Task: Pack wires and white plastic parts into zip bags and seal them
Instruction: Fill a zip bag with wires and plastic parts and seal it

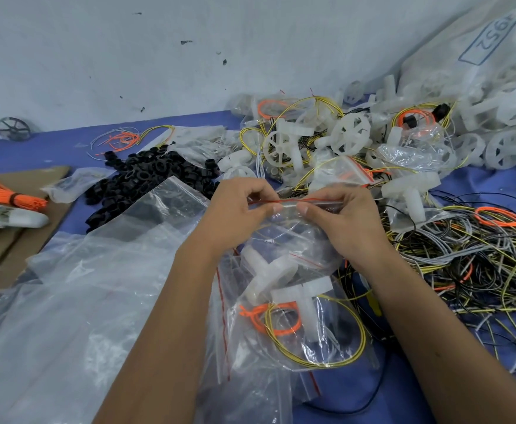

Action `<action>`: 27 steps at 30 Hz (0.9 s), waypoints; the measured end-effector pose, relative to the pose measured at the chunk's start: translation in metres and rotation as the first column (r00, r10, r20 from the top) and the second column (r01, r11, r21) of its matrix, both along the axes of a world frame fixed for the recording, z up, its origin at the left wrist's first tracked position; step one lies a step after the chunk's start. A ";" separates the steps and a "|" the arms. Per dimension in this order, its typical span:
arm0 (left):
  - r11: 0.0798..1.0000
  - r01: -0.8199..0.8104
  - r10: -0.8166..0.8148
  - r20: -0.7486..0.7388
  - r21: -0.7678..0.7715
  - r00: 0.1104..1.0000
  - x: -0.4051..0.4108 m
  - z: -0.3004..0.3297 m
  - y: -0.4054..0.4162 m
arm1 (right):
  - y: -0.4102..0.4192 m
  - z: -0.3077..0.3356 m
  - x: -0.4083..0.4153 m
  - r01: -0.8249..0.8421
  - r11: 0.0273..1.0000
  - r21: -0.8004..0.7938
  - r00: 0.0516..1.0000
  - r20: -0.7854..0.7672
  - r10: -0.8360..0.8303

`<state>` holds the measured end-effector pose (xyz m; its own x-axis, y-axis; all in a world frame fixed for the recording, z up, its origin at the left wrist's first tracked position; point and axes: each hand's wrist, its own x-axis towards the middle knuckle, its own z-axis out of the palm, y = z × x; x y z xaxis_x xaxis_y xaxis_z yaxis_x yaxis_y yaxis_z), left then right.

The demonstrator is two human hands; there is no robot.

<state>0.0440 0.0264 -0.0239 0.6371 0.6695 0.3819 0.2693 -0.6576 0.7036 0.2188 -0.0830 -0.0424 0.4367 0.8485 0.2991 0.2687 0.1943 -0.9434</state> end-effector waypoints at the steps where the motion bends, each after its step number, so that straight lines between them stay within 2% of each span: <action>1: 1.000 0.003 -0.003 -0.011 -0.001 1.000 -0.001 0.000 0.000 | 0.000 -0.001 0.000 0.009 1.000 -0.006 1.000 0.008 -0.009; 6: 0.999 0.034 -0.033 -0.087 0.011 0.996 0.002 0.001 -0.004 | -0.001 0.000 0.000 -0.013 0.999 -0.042 0.999 0.045 0.015; 12: 0.999 0.050 -0.050 -0.029 -0.011 0.998 0.005 0.004 -0.009 | -0.002 0.002 -0.003 -0.076 0.997 -0.004 0.997 0.020 0.076; 21: 0.996 0.013 -0.013 0.010 -0.086 1.000 -0.006 0.001 0.001 | -0.004 0.007 -0.004 0.027 1.000 0.000 0.989 -0.145 -0.027; 27: 0.982 0.060 -0.045 0.083 -0.182 0.996 -0.006 0.000 0.000 | -0.005 0.009 -0.005 0.021 1.000 0.003 0.992 -0.122 -0.020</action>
